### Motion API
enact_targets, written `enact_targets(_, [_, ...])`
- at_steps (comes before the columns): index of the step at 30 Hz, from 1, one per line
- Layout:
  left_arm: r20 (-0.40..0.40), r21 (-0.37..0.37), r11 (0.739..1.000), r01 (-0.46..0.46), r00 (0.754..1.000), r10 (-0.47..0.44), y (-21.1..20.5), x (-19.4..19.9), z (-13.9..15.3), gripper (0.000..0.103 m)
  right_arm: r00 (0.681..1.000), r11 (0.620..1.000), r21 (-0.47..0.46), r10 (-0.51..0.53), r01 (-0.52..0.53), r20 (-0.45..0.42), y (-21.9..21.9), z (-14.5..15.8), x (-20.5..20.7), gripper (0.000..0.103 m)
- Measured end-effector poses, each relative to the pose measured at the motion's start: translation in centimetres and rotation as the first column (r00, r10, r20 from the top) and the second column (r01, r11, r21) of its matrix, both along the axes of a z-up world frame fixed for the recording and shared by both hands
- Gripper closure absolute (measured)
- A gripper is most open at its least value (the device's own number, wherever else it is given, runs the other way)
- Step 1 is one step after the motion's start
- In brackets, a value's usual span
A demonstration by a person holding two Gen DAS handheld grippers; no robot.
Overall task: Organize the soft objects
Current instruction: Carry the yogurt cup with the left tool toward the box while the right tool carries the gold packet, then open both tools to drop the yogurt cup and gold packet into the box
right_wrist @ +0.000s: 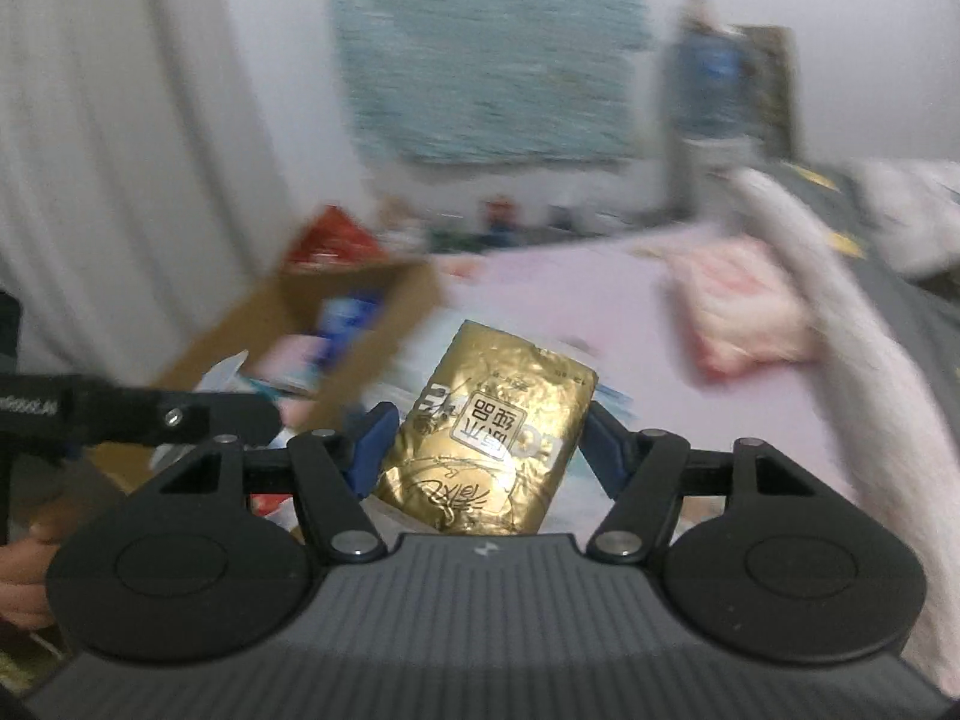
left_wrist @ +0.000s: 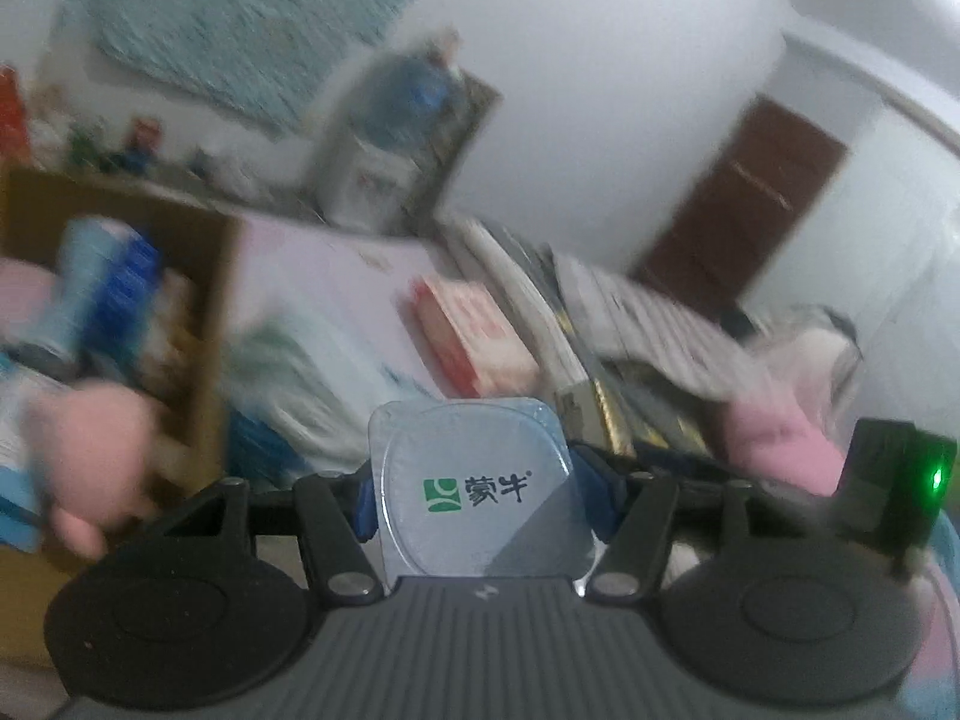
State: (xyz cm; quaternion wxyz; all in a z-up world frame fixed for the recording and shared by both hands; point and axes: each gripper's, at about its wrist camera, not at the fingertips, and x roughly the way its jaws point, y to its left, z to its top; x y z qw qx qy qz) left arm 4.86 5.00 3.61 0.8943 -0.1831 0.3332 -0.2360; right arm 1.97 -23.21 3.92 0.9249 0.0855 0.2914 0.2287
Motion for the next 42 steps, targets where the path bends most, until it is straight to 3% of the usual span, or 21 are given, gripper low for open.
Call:
enact_targets(3, [0.036,0.047,0.991,-0.122,0.992,0.121,3.8,-0.6,1.9,0.040,0.992,0.992,0.014,0.127,-0.127,0.024,4.3,1.5,1.9,0.038])
enact_targets(5, [0.036,0.091,0.972,-0.215,0.977,0.212,6.4,-0.6,2.7,0.040,0.979,0.979,0.027,0.204,-0.204,0.012,7.3,2.2,3.7,0.038])
enact_targets(9, [-0.017,0.174,0.927,-0.333,0.940,0.341,11.2,0.3,2.1,0.040,0.933,0.935,0.080,0.351,-0.344,-0.085,13.3,1.9,7.4,0.038])
enact_targets(16, [-0.167,0.344,0.858,-0.381,0.875,0.455,17.3,3.1,-3.1,0.040,0.827,0.865,0.016,0.486,-0.502,-0.283,24.0,-1.9,9.8,0.038])
enact_targets(22, [-0.254,0.404,0.841,-0.360,0.839,0.481,20.5,4.4,-6.1,0.040,0.749,0.812,-0.037,0.518,-0.582,-0.414,29.2,-5.8,9.2,0.038])
enact_targets(25, [-0.260,0.427,0.833,-0.352,0.834,0.486,20.8,4.5,-7.0,0.040,0.721,0.804,-0.028,0.516,-0.594,-0.463,30.3,-7.5,9.9,0.037])
enact_targets(31, [-0.238,0.476,0.822,-0.313,0.854,0.463,20.1,4.8,-7.1,0.039,0.674,0.801,-0.015,0.493,-0.598,-0.550,31.7,-10.5,10.7,0.037])
enact_targets(37, [-0.258,0.473,0.838,-0.272,0.867,0.427,19.6,4.7,-7.4,0.039,0.675,0.797,-0.041,0.482,-0.602,-0.559,31.4,-10.8,10.4,0.035])
enact_targets(42, [-0.300,0.472,0.846,-0.248,0.857,0.419,19.3,5.1,-8.3,0.039,0.669,0.795,-0.048,0.475,-0.605,-0.571,31.5,-11.2,10.5,0.036])
